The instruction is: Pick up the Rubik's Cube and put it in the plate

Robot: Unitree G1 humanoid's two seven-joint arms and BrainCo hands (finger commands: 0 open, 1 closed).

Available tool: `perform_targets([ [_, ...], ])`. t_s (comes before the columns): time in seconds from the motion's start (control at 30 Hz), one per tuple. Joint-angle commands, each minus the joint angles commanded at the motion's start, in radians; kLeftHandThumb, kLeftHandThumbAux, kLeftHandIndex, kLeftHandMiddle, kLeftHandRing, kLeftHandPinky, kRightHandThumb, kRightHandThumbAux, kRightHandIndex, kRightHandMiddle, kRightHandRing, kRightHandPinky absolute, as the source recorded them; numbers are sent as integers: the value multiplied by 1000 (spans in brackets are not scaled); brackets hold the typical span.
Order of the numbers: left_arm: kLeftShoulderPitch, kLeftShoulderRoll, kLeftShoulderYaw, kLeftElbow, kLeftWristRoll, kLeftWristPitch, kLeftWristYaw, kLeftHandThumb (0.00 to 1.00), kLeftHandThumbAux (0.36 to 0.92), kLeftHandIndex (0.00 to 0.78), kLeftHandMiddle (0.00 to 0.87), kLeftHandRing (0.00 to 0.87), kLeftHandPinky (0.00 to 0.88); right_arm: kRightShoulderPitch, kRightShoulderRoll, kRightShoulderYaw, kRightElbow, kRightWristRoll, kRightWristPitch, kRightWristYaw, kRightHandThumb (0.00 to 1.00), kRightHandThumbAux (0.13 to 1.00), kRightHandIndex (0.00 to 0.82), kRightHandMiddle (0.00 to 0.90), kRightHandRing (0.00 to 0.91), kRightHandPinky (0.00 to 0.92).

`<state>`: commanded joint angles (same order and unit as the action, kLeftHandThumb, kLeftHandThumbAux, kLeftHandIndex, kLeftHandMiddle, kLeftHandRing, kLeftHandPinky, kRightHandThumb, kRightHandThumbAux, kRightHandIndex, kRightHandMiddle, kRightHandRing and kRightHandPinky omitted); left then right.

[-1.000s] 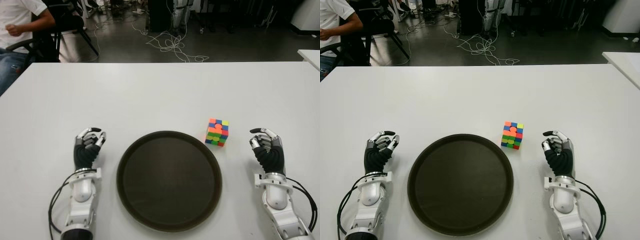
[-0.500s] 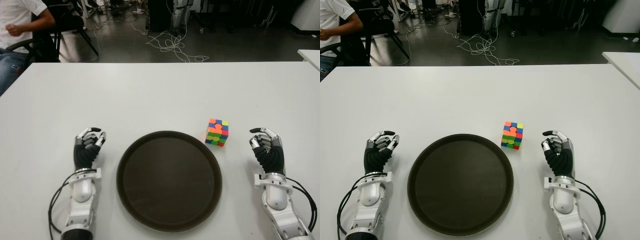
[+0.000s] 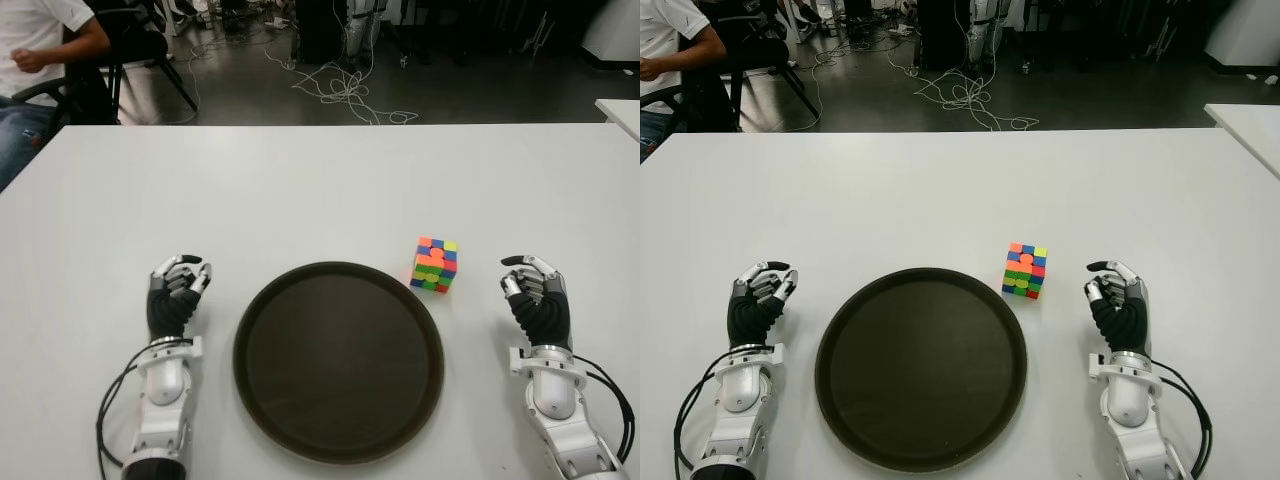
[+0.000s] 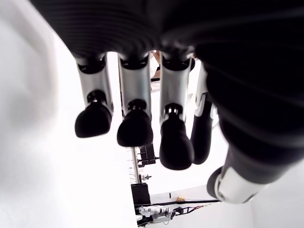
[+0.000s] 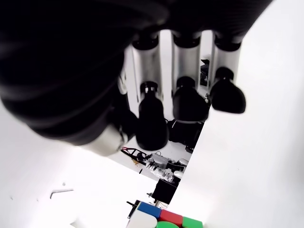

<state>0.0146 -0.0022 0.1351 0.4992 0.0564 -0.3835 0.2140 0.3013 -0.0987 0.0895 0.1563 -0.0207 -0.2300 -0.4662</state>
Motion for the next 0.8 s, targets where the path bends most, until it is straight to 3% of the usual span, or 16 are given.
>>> perform_targets([
  [0.17,-3,-3,5,4,-12,-2,-5,699,712,440,781,796,784,-6,-10,7,4,-28,3,-17,690,726,435,732,753,749],
  [0.2,-4,-3,6,5,-15,-1,-7,699,712,440,779,795,782,-7,-13,9,6,-37,-2,-20,683,728,429,633,650,636],
  [0.3,-5,-2,7,7,-19,12,-9,698,712,439,775,789,773,-18,-40,22,28,-77,-31,-19,670,735,411,430,444,430],
  [0.33,-6,-2,6,8,-20,15,-9,698,712,439,773,785,767,-21,-46,25,33,-86,-38,-17,470,732,297,332,343,325],
  [0.4,-6,1,3,9,-16,15,-8,698,712,437,768,777,760,-25,-62,32,43,-106,-55,-6,280,723,167,213,218,198],
  [0.5,-8,9,-3,21,-4,-9,-9,698,713,435,725,732,712,-27,-87,45,55,-136,-87,11,147,701,56,81,83,71],
  [0.57,-10,18,-8,37,4,-49,-15,695,714,432,636,641,603,-30,-103,51,64,-145,-108,28,128,681,28,41,42,36],
  [0.63,-12,28,-16,51,10,-99,-27,679,722,413,415,426,388,-34,-116,54,81,-147,-130,46,115,641,11,16,17,14],
  [0.67,-12,34,-21,58,12,-128,-37,676,724,410,375,386,348,-35,-121,54,92,-148,-142,53,111,634,9,13,13,11],
  [0.73,-13,40,-25,69,13,-158,-47,344,743,208,237,245,202,-37,-123,53,104,-149,-158,59,93,613,3,5,5,4],
  [0.8,-16,45,-29,84,11,-188,-57,218,748,121,171,174,128,-39,-124,51,116,-150,-176,64,82,603,1,2,2,2],
])
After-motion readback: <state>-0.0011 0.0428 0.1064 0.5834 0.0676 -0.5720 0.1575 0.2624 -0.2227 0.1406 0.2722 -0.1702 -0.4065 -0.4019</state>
